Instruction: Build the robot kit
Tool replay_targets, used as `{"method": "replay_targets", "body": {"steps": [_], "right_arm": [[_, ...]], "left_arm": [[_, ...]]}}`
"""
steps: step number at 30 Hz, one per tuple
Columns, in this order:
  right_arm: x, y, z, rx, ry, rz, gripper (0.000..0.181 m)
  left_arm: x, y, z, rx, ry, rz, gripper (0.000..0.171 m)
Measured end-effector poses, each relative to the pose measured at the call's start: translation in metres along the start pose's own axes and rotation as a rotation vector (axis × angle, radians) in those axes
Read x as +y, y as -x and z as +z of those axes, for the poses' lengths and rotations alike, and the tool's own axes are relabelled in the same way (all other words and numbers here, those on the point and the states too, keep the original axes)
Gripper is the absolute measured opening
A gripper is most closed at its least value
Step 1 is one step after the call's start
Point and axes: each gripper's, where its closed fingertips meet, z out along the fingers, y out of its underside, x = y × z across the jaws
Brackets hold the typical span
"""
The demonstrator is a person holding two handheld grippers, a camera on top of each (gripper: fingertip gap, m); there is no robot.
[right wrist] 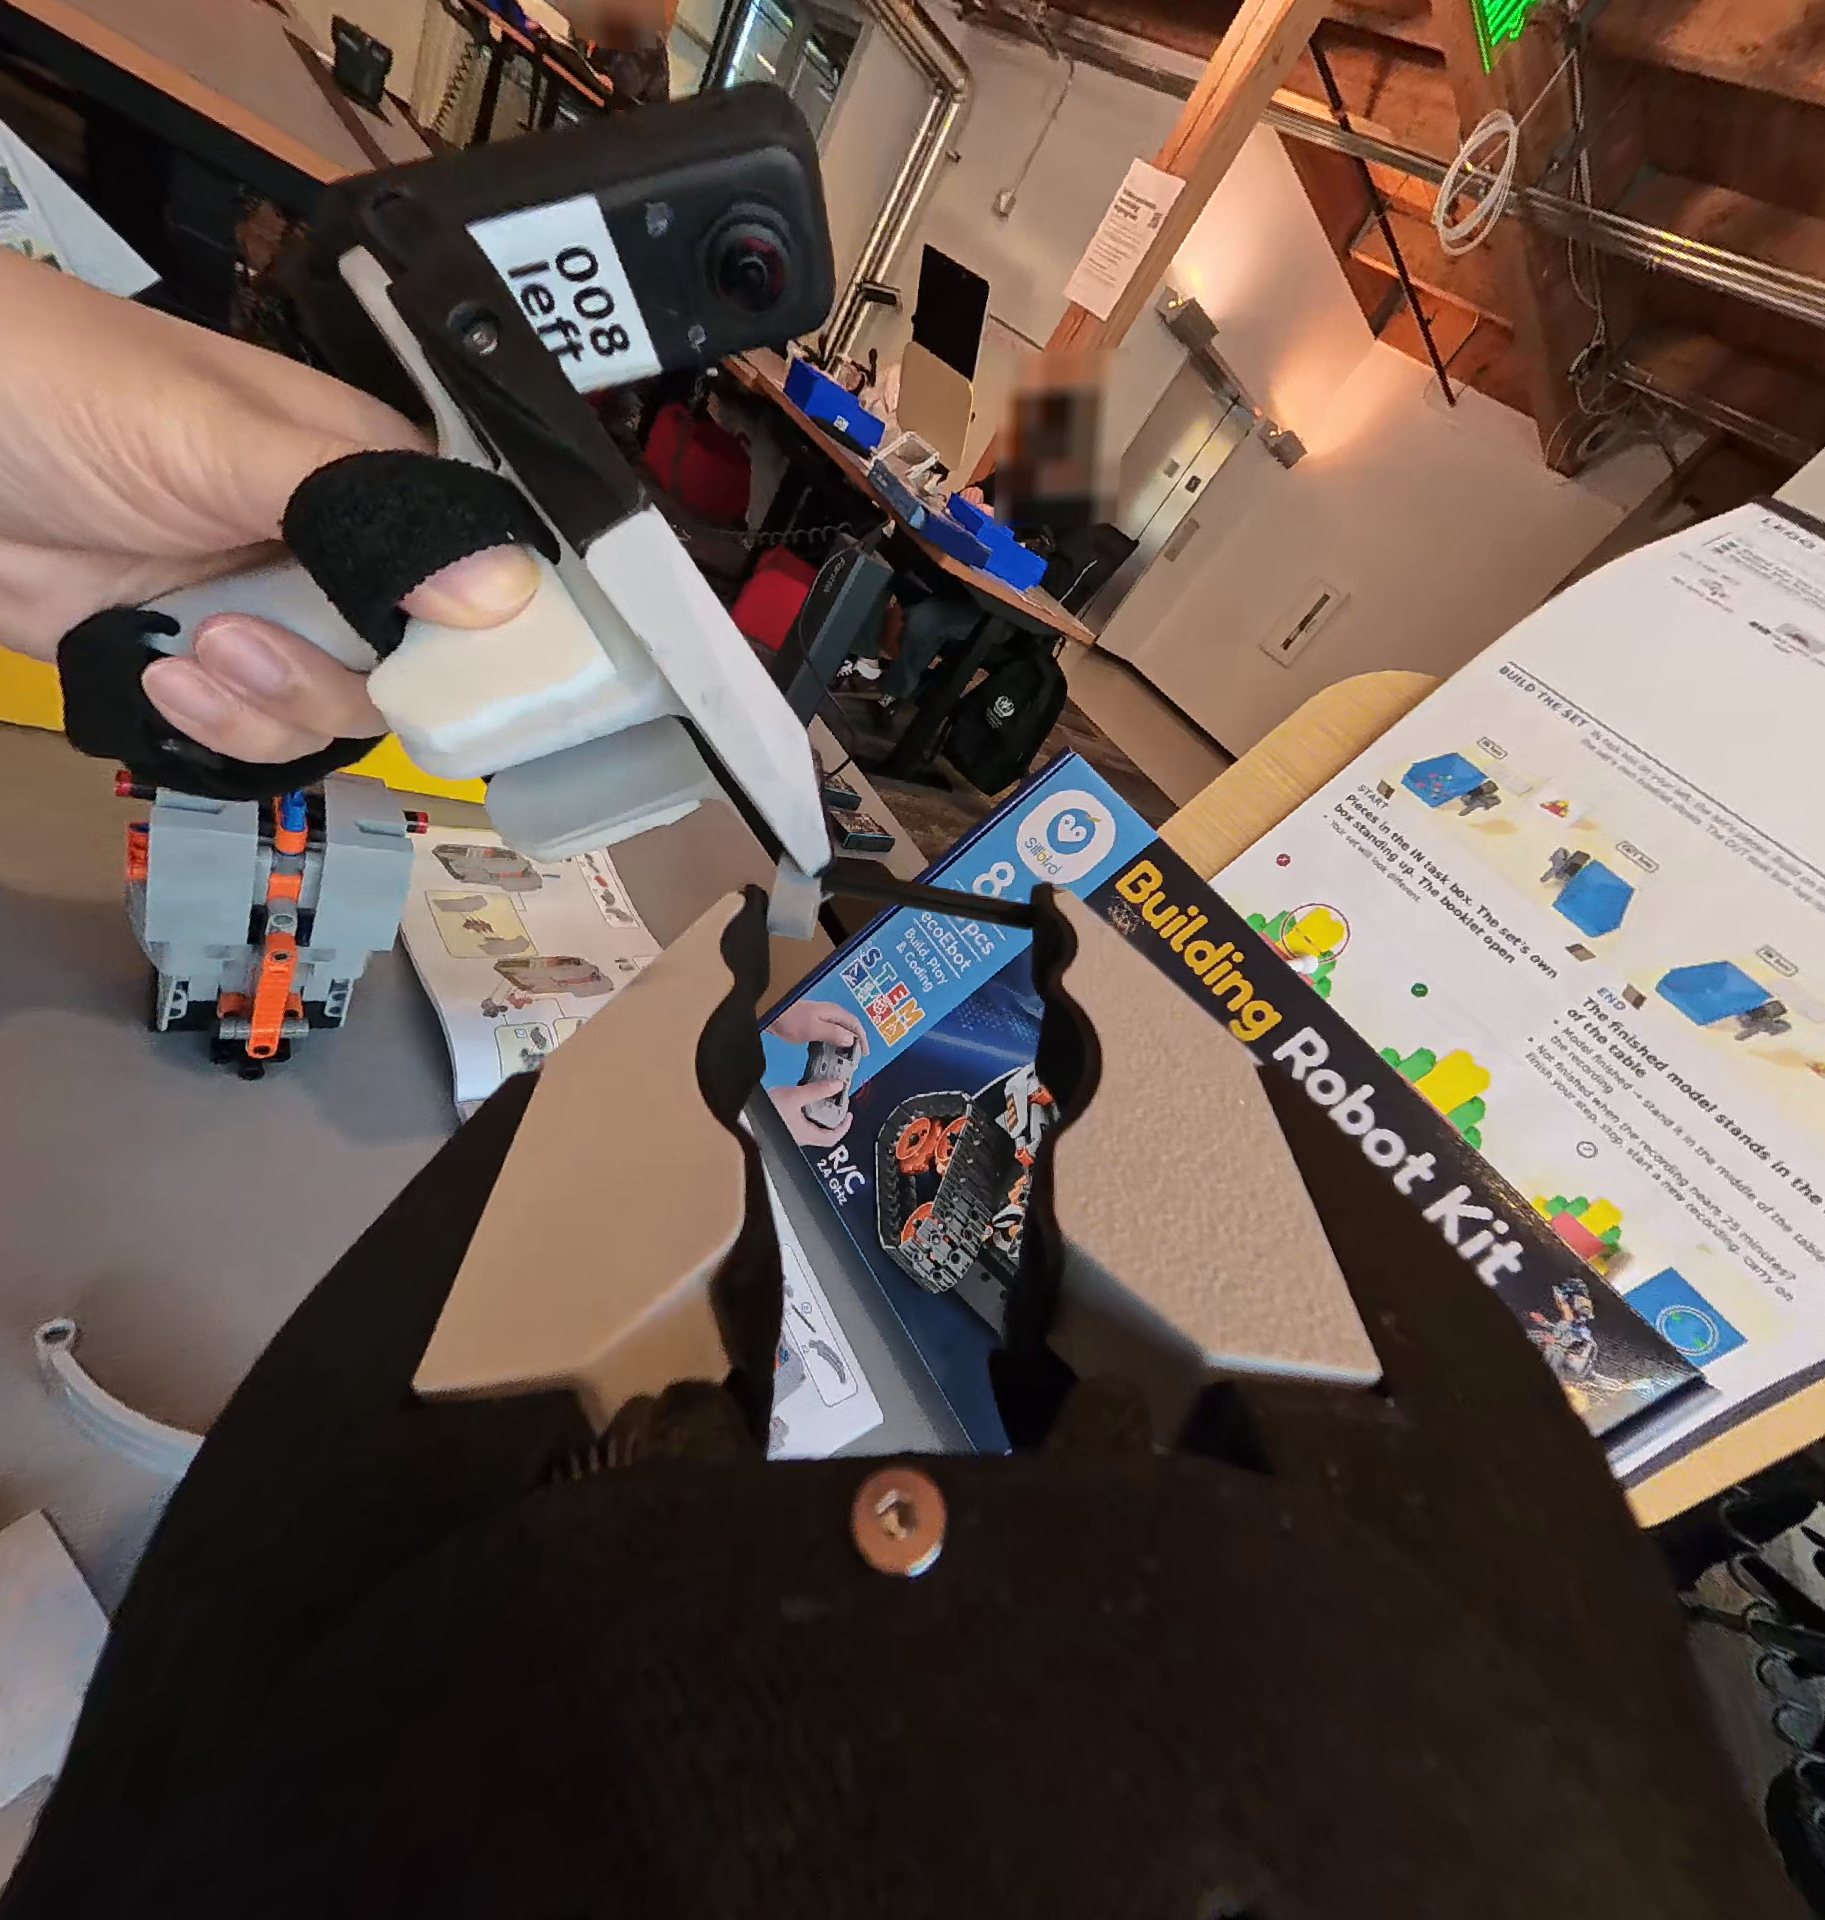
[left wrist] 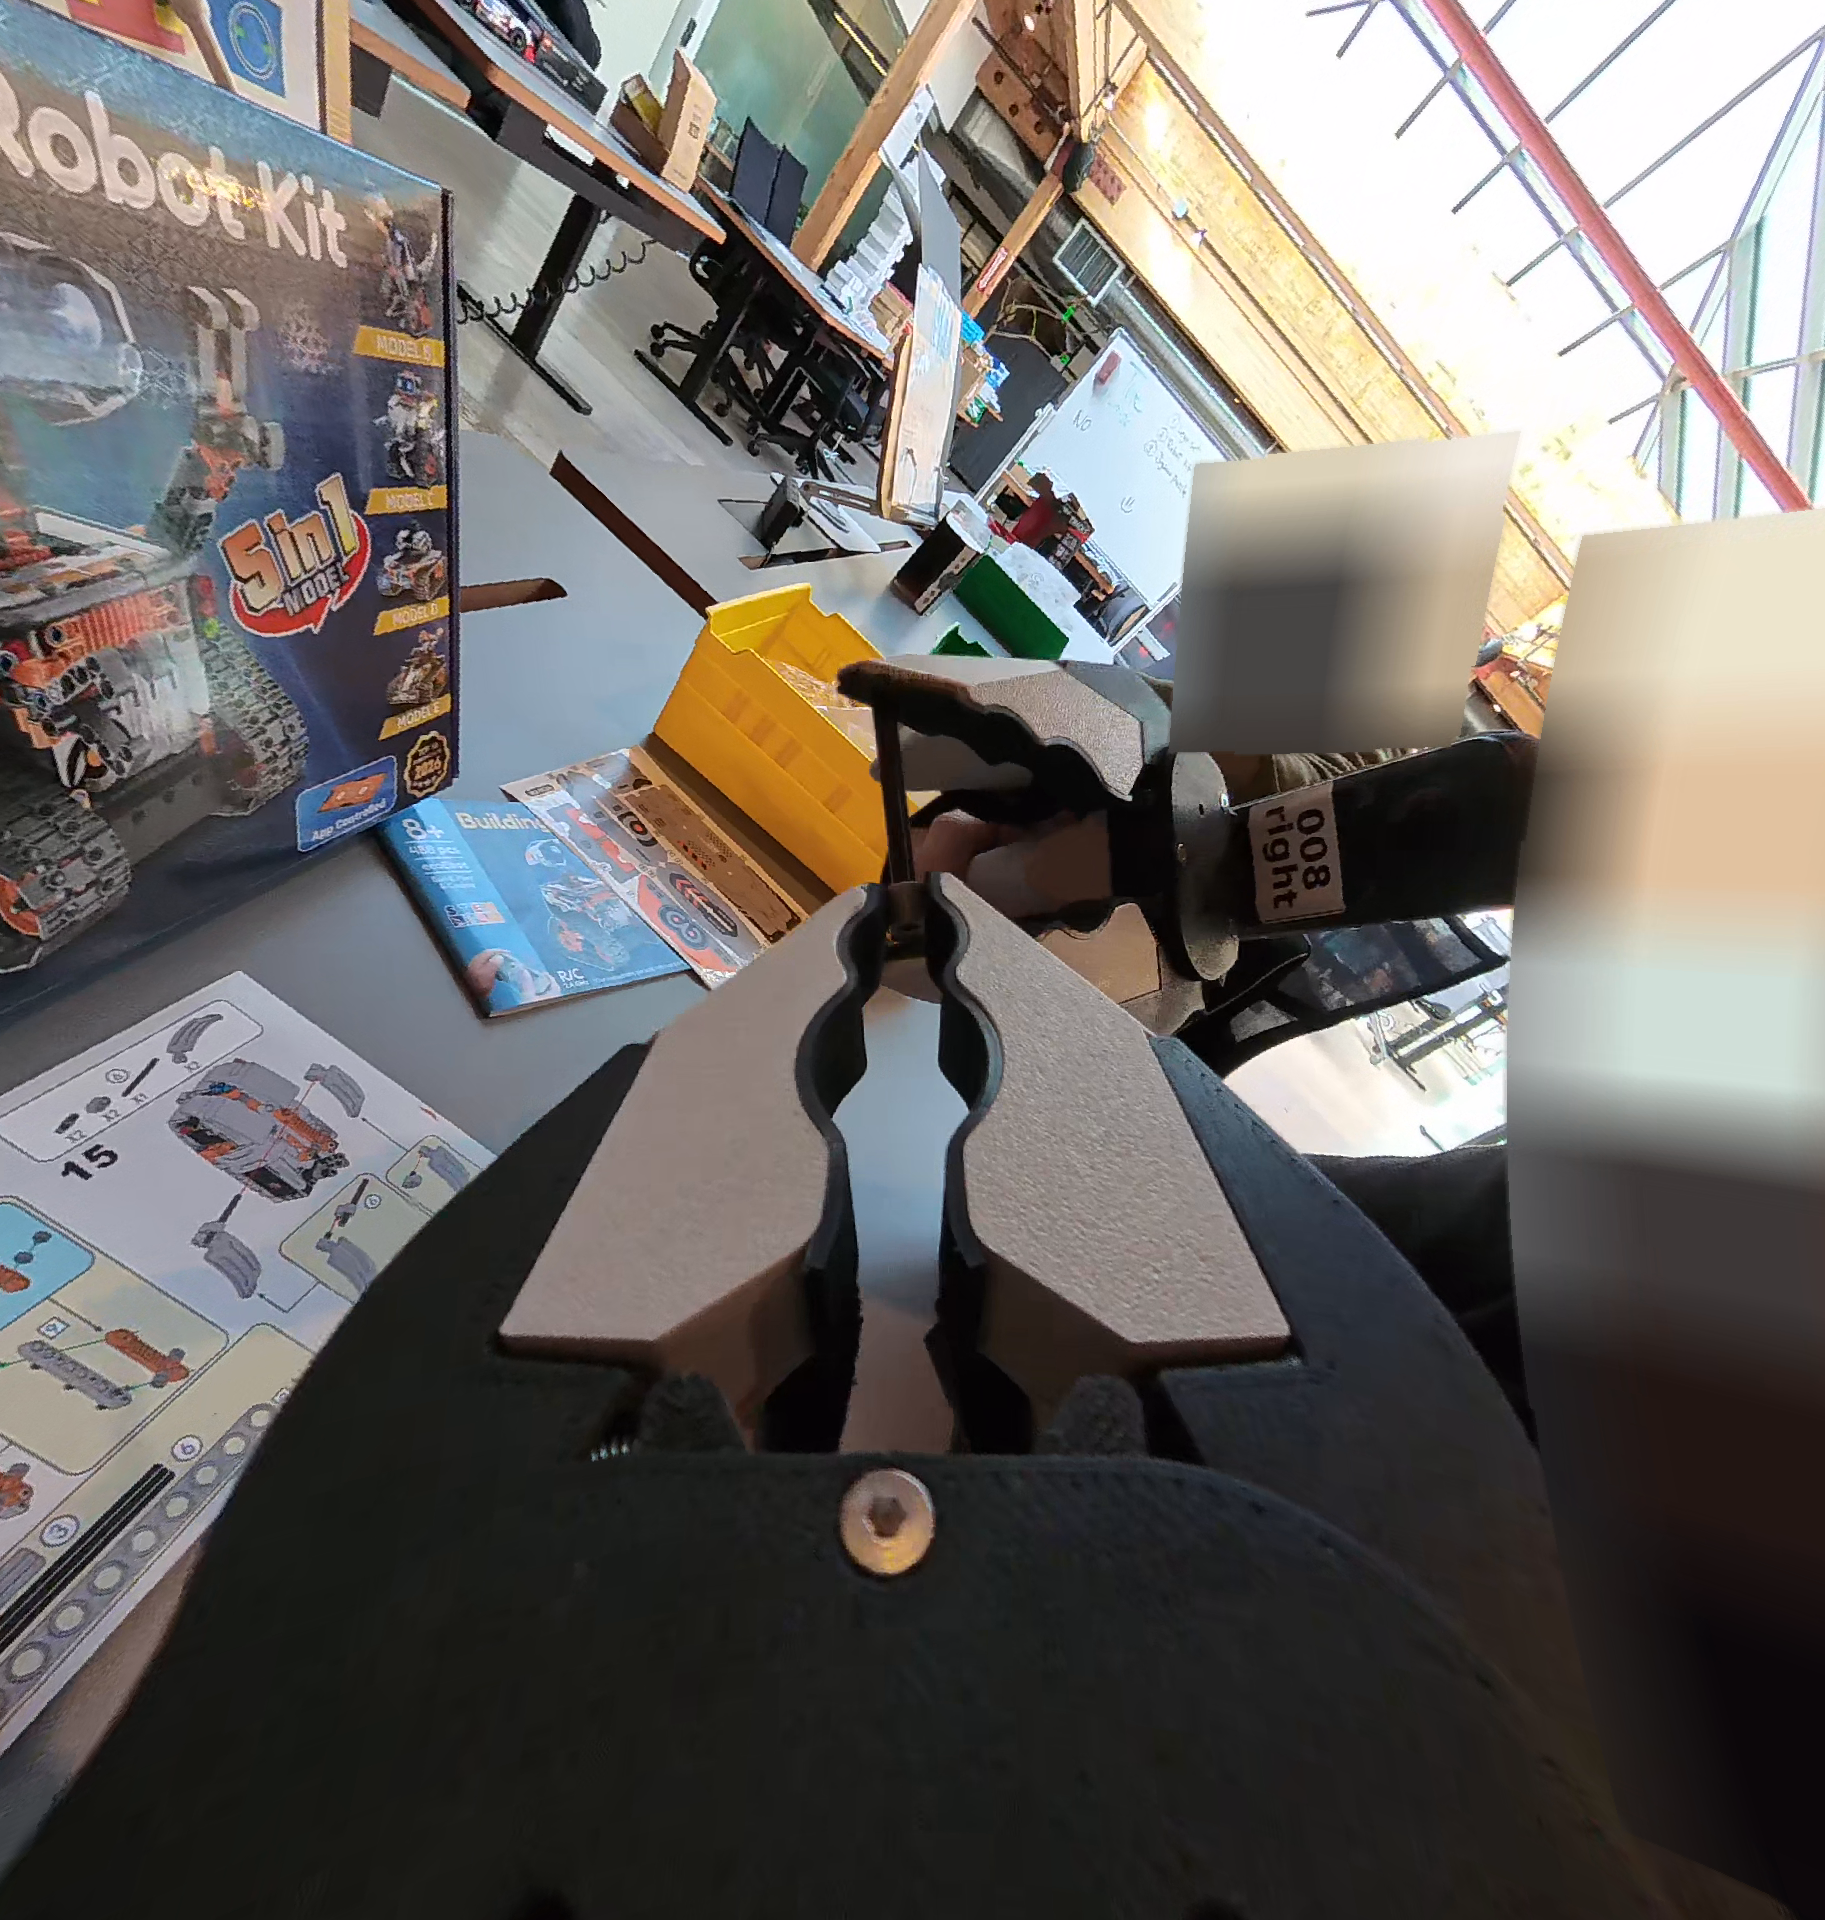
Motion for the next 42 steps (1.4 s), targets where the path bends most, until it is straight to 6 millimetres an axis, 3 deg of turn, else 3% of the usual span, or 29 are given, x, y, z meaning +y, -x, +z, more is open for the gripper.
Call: {"method": "replay_targets", "body": {"steps": [11,14,17,42], "right_arm": [[-0.005,-0.005,-0.004,0.035,-0.03,-0.043,0.049],[-0.006,-0.006,-0.006,0.044,-0.032,-0.087,0.049],[-0.007,-0.005,-0.007,0.047,-0.039,-0.119,0.048],[-0.005,0.001,-0.002,0.054,-0.048,-0.157,0.048]], "left_arm": [[-0.001,-0.005,0.003,0.0,0.001,0.071,0.005],[0.002,-0.008,0.005,0.003,0.023,0.086,0.015],[0.004,-0.006,0.006,-0.009,0.036,0.107,0.006],[0.009,-0.001,0.006,-0.045,0.077,0.131,0.005]]}}
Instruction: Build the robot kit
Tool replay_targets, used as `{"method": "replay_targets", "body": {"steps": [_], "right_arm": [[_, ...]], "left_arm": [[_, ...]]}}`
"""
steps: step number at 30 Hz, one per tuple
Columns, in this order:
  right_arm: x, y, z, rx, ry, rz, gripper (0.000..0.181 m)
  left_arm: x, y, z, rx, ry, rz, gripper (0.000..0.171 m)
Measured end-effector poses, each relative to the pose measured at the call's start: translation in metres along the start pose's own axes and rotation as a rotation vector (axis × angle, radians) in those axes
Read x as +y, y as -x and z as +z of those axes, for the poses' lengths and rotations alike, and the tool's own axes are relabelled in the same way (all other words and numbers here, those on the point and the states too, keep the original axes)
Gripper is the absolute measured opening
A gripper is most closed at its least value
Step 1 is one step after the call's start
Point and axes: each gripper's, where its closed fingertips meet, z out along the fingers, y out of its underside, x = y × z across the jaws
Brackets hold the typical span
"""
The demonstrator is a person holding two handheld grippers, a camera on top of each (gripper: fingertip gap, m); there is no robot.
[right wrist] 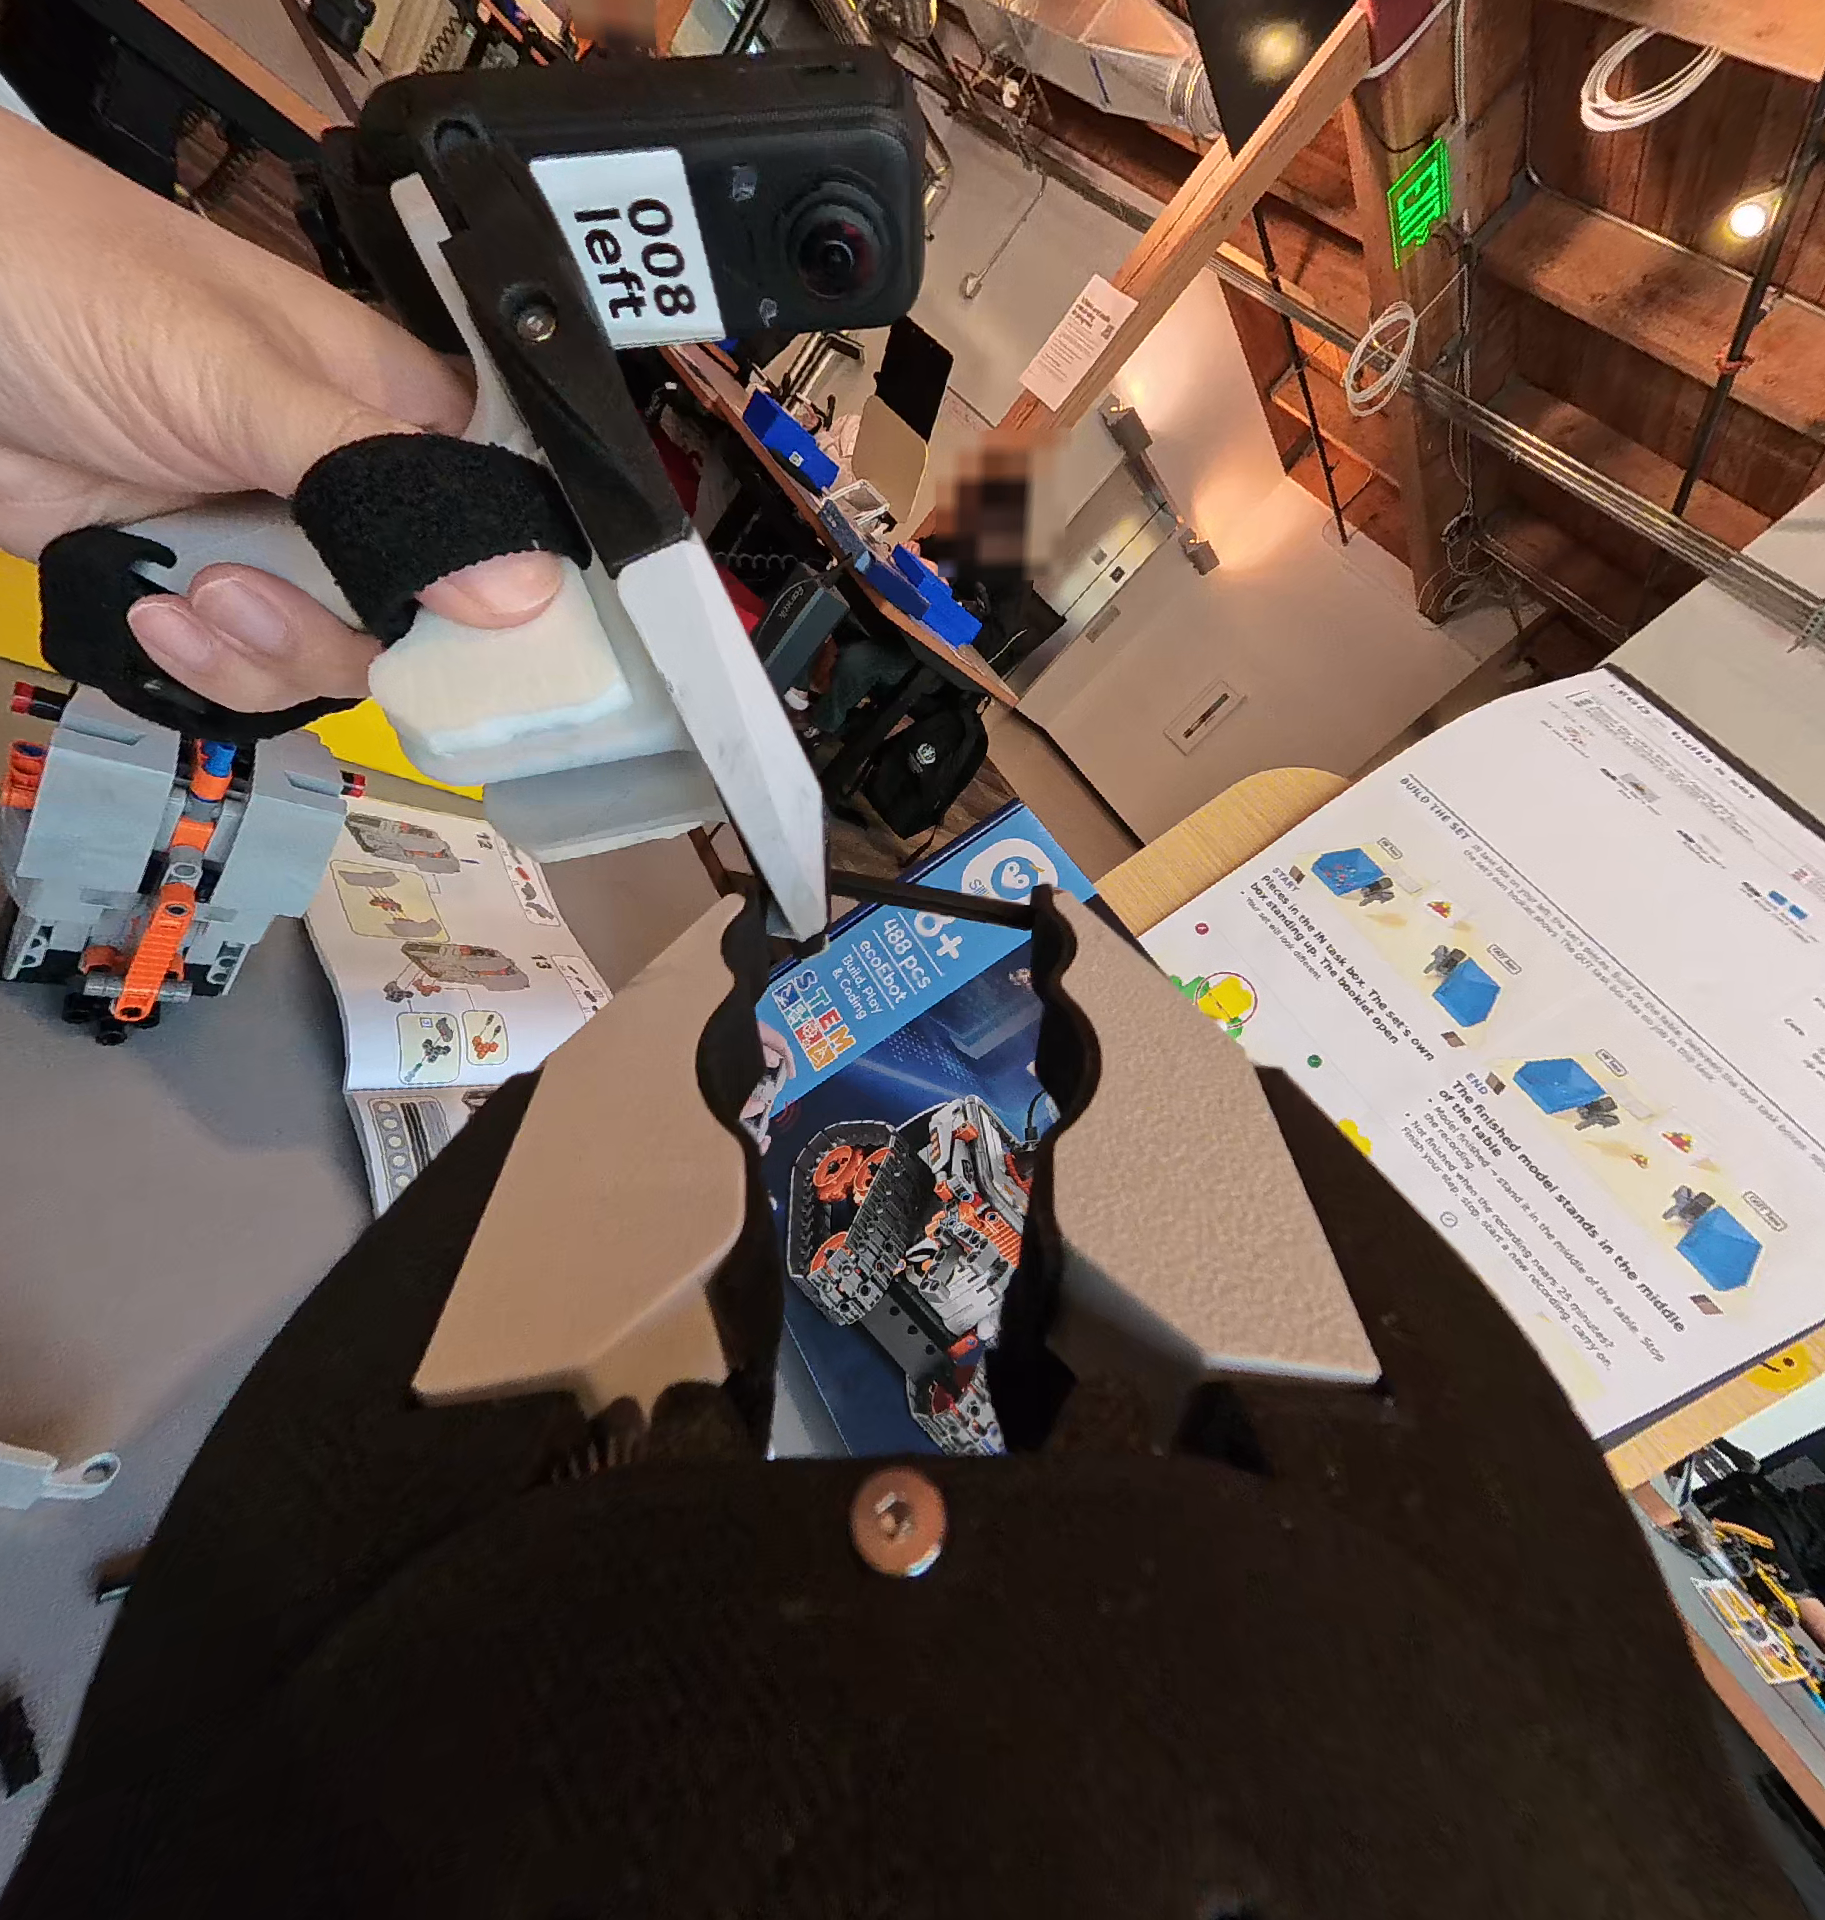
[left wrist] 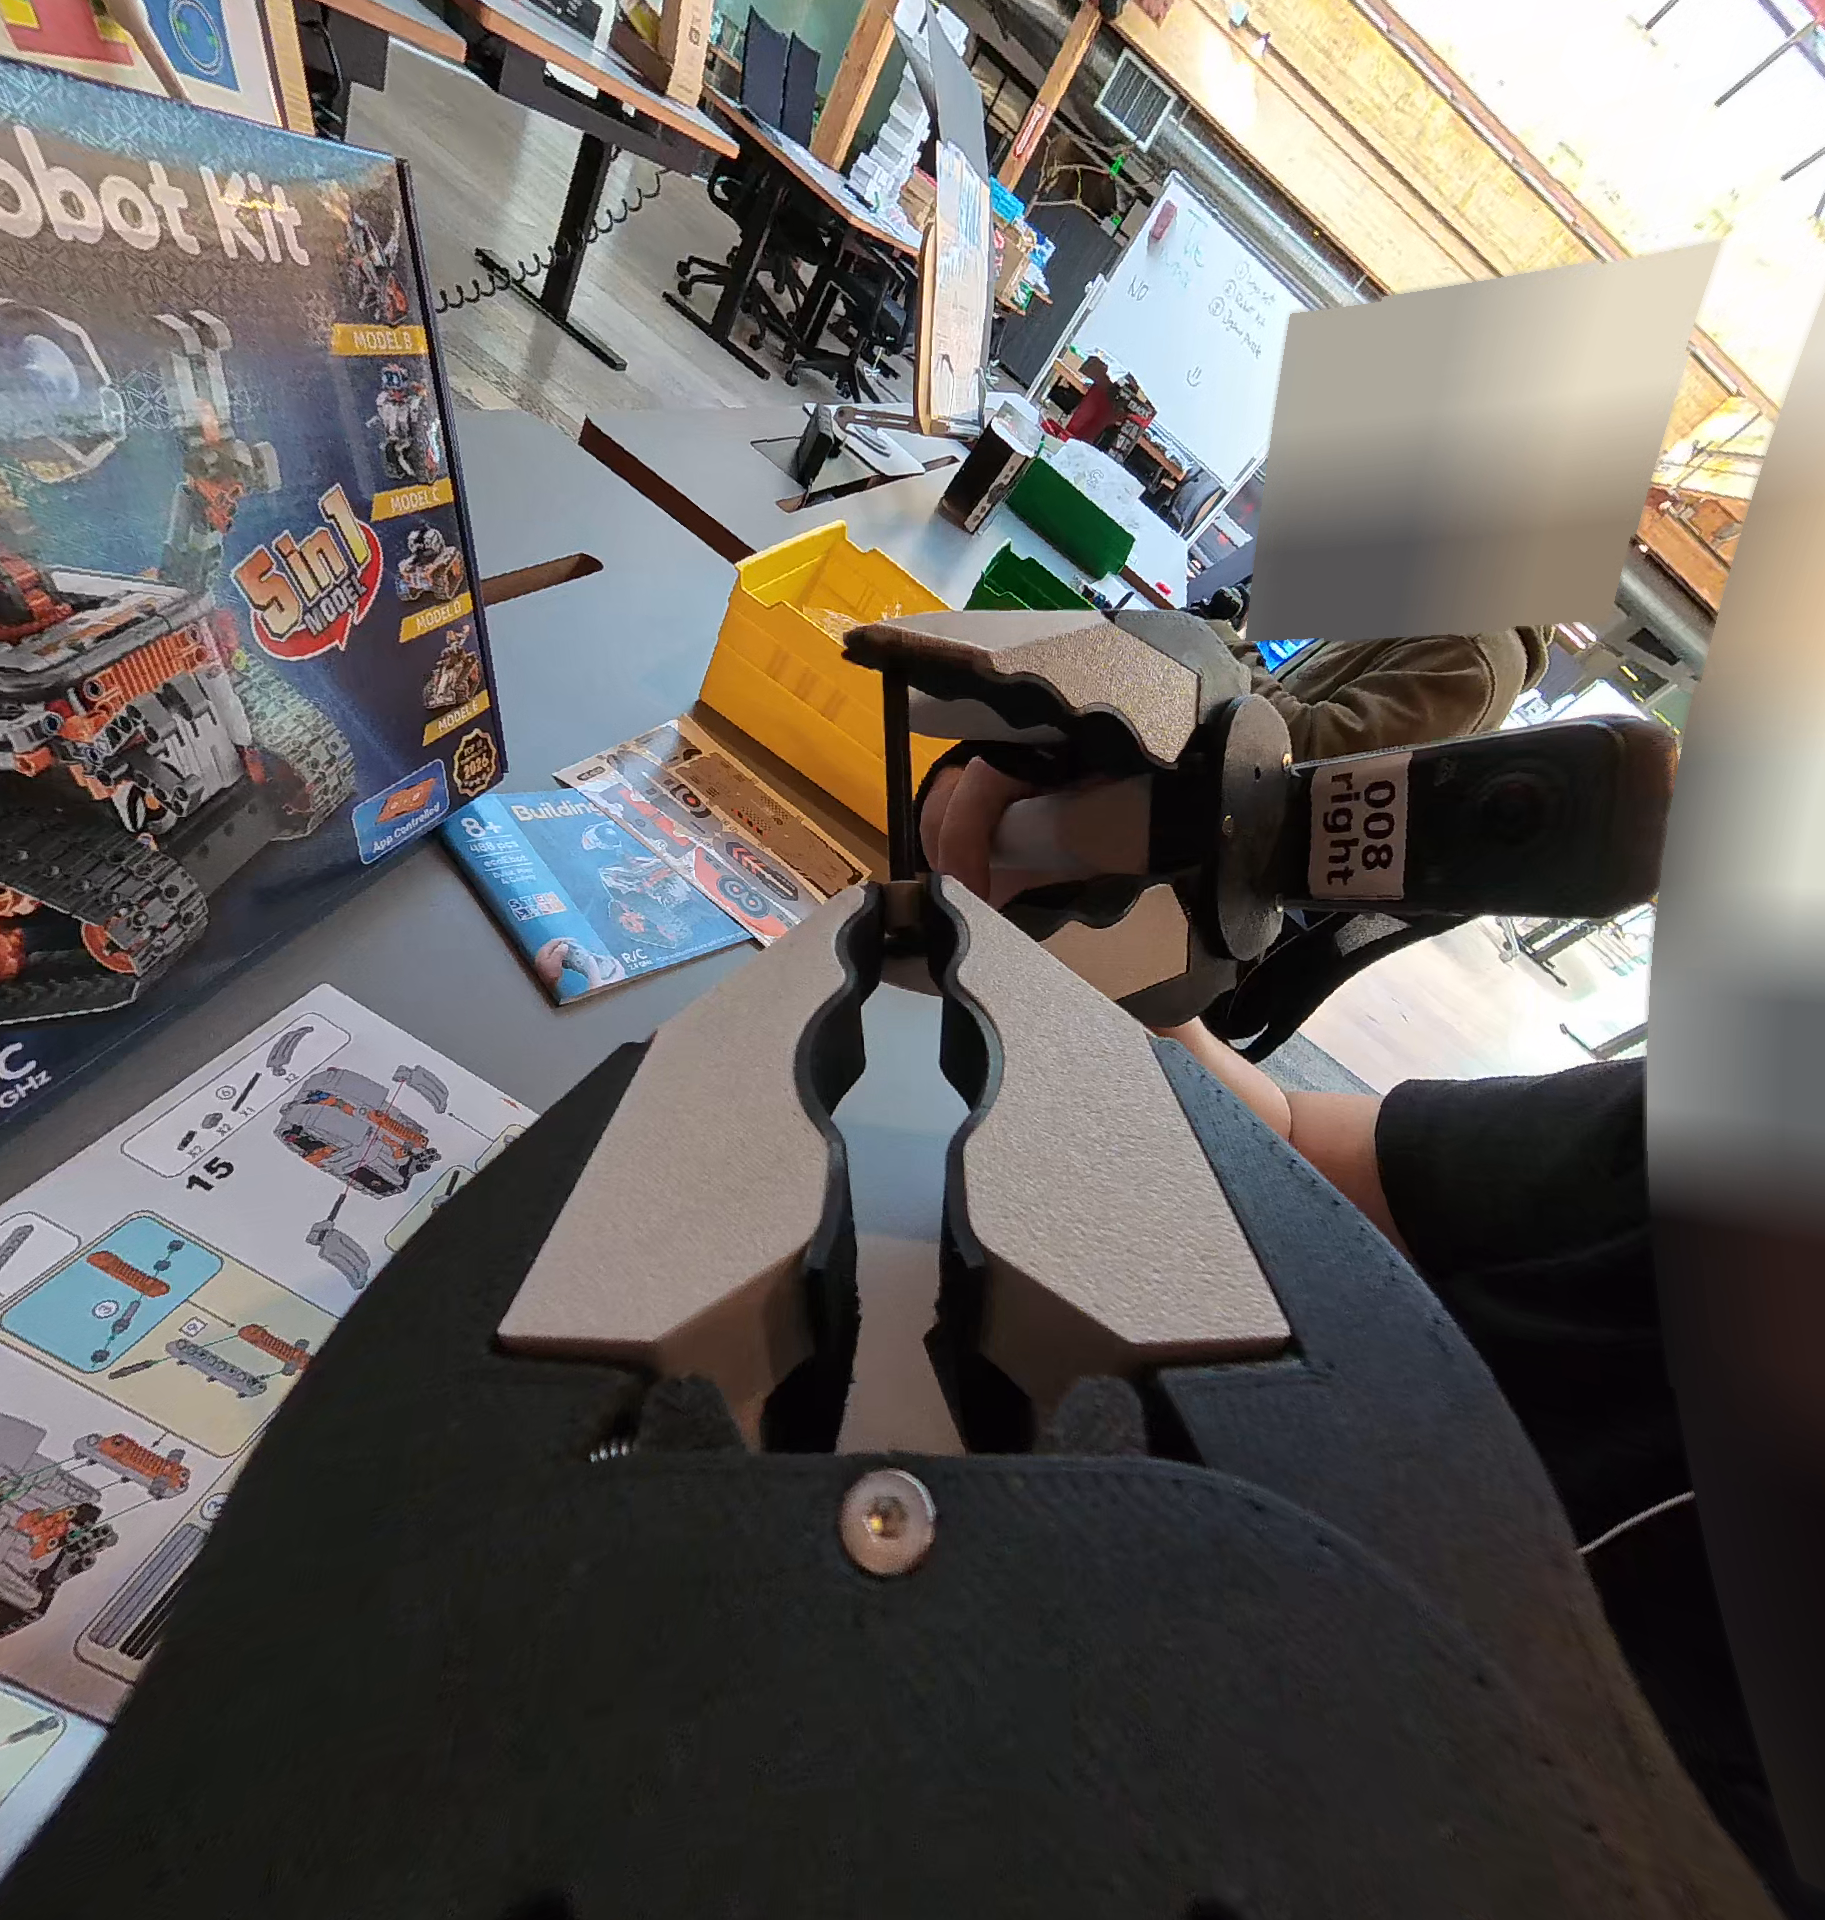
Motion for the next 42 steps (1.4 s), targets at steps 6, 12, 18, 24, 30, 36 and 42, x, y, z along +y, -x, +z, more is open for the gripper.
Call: {"method": "replay_targets", "body": {"steps": [6,12,18,24,30,36,42], "right_arm": [[0.0,0.001,0.0,-0.002,-0.003,0.005,0.048],[0.0,0.001,-0.002,-0.006,-0.009,0.004,0.047],[0.001,0.001,-0.003,-0.013,-0.005,-0.002,0.047],[-0.001,0.001,-0.002,-0.032,-0.013,0.049,0.048],[0.002,0.004,-0.003,-0.068,0.011,0.025,0.049],[0.007,0.013,-0.005,-0.145,0.03,-0.008,0.049],[0.008,0.022,-0.01,-0.224,0.03,-0.003,0.049]], "left_arm": [[0.001,0.0,0.0,0.004,0.007,-0.01,0.005],[0.002,-0.001,0.001,0.002,0.012,-0.005,0.005],[0.002,-0.001,0.002,0.014,0.011,-0.022,0.005],[-0.002,-0.004,0.0,0.09,-0.022,-0.087,0.006],[0.001,-0.001,-0.002,0.076,-0.006,-0.075,0.005],[0.012,0.0,0.0,0.111,0.05,-0.102,0.005],[0.021,-0.003,0.001,0.14,0.108,-0.111,0.005]]}}
